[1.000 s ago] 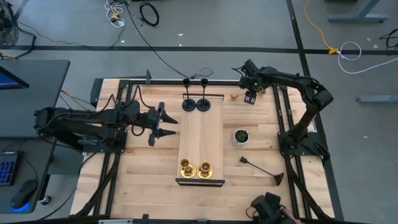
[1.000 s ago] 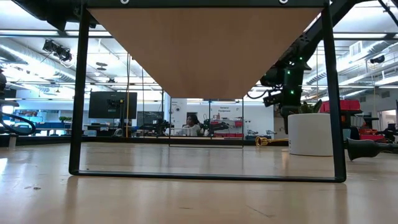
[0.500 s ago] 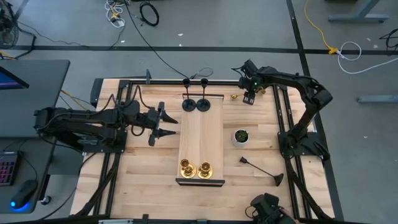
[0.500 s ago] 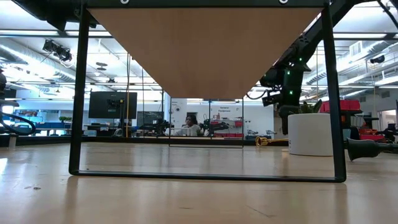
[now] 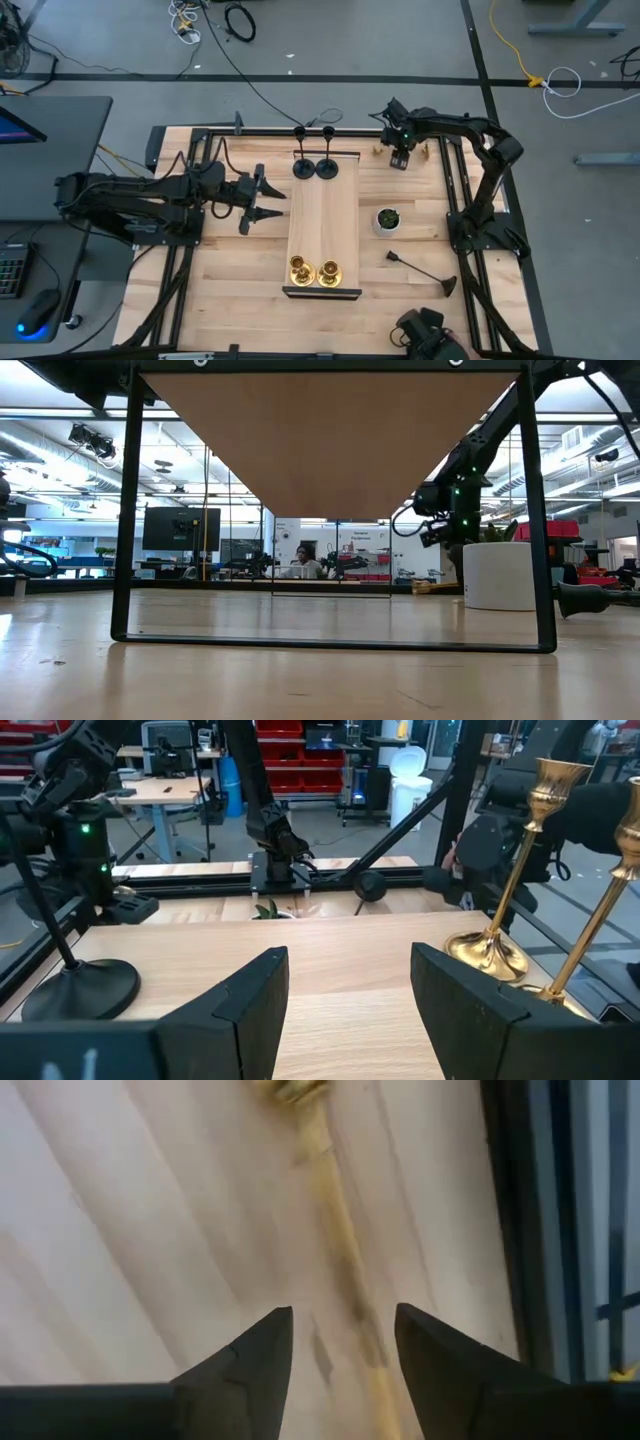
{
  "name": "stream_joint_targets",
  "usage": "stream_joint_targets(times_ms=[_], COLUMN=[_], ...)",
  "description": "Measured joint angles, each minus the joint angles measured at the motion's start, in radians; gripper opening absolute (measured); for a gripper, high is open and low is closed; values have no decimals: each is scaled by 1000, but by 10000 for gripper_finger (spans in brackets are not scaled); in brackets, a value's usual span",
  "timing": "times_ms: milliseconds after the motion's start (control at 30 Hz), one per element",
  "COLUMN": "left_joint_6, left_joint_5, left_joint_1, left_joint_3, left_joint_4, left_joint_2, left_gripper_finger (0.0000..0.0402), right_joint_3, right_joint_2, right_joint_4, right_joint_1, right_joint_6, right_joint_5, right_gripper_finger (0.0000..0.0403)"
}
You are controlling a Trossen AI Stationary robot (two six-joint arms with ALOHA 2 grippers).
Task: Pick & Place candle stick holders
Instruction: Put the gold candle holder on the shelf aligned with the other gold candle holders
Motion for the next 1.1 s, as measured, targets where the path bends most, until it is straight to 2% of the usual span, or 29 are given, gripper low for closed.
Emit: stream_joint_targets(times_ms=[200, 467, 867, 1100], left_joint_6=[0, -1, -1, -2], left_joint_5=[0, 0, 0, 0], left_joint_1=[0, 0, 0, 0], left_joint_3=[0, 0, 0, 0], left_joint_4=[-14, -25, -30, -29], left_joint_2=[0, 0, 0, 0], left_gripper_finger=[211, 211, 211, 211], right_joint_3=[4, 4, 4, 14], right_joint_2=[-1, -1, -2, -7], right_joint_4=[14, 8, -23, -116], right_joint_1=[2, 2, 2, 10], right_joint_6=[-3, -26, -25, 3], right_joint_5=[-45, -35, -42, -17], right_gripper_finger=[132, 13, 4, 1])
